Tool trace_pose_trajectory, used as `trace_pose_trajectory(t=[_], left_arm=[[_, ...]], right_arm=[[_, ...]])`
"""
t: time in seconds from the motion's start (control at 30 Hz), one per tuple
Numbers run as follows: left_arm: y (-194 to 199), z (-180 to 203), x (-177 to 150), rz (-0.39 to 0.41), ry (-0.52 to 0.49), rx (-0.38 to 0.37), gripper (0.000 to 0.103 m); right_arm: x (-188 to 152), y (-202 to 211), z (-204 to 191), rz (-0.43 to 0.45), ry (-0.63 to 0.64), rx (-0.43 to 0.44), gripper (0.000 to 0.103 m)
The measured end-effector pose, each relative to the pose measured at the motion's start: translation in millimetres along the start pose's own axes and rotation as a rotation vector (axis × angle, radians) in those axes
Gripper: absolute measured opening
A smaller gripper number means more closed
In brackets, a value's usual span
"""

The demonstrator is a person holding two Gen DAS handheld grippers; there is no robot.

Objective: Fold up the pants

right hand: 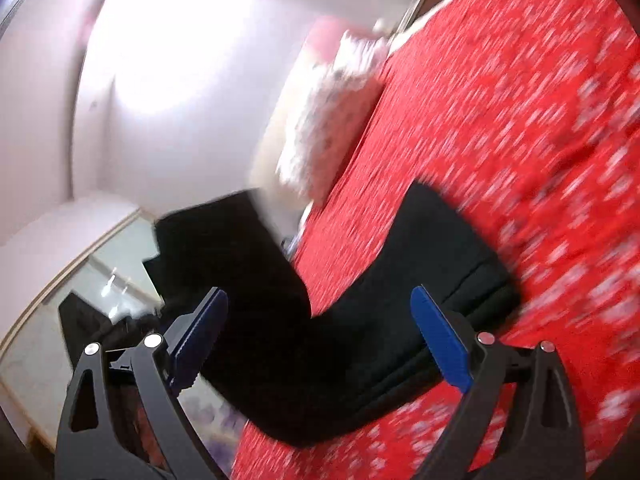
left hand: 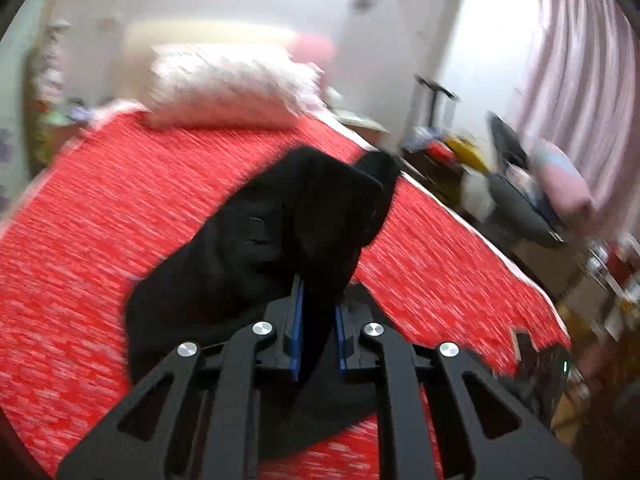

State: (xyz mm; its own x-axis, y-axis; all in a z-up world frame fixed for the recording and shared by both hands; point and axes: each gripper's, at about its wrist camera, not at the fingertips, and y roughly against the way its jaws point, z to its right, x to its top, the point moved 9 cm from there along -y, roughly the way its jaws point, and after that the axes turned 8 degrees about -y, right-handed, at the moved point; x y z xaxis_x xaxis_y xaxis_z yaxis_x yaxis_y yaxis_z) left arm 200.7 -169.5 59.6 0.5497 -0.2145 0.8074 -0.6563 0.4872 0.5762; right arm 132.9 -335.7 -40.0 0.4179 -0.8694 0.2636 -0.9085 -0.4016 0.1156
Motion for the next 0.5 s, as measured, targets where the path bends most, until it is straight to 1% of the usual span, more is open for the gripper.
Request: trace_pose_trajectory(t=[0.03, 0.07, 0.13, 0.17, 0.23, 0.3, 0.37, 0.4, 0.43, 0.47, 0.5], left_arm=[[-21, 18, -16, -0.055, -0.008, -0.046, 0.012], [-36, 28, -29, -0.095, -0.016, -0.067, 0.011], [-70, 45, -67, -0.203, -0.019, -0.102, 0.011], [-81, 49, -83, -0.227, -0.014, -0.109, 0.011], [-83, 48, -89, -0.211, -0.025, -0.095, 0.011], [-77, 43, -82, -0.181, -0.027, -0.081, 0.011], [-71, 43, -75, -0.132, -0.033, -0.056, 0.011], [-71, 48, -72, -0.110, -0.042, -0.038, 0.012], [-73, 52, -71, -0.105, -0.044, -0.033, 0.012], [-75, 56, -77, -0.119, -0.036, -0.041, 0.012], [-87, 58, -90, -0.175, -0.029, -0.055, 0.013]], right_arm=[[7, 7, 4, 0.042, 0.000, -0.022, 0.095], [13, 13, 7, 0.081, -0.001, -0.045, 0.095], [22, 21, 16, 0.140, -0.009, -0.085, 0.095], [25, 25, 21, 0.163, -0.021, -0.102, 0.095], [28, 30, 27, 0.176, -0.045, -0.109, 0.095], [27, 28, 30, 0.170, -0.057, -0.110, 0.095], [26, 26, 31, 0.160, -0.056, -0.110, 0.095], [26, 25, 31, 0.160, -0.052, -0.110, 0.095], [27, 25, 30, 0.162, -0.042, -0.110, 0.095], [27, 26, 29, 0.163, -0.035, -0.113, 0.095], [29, 25, 28, 0.164, -0.028, -0.116, 0.096]])
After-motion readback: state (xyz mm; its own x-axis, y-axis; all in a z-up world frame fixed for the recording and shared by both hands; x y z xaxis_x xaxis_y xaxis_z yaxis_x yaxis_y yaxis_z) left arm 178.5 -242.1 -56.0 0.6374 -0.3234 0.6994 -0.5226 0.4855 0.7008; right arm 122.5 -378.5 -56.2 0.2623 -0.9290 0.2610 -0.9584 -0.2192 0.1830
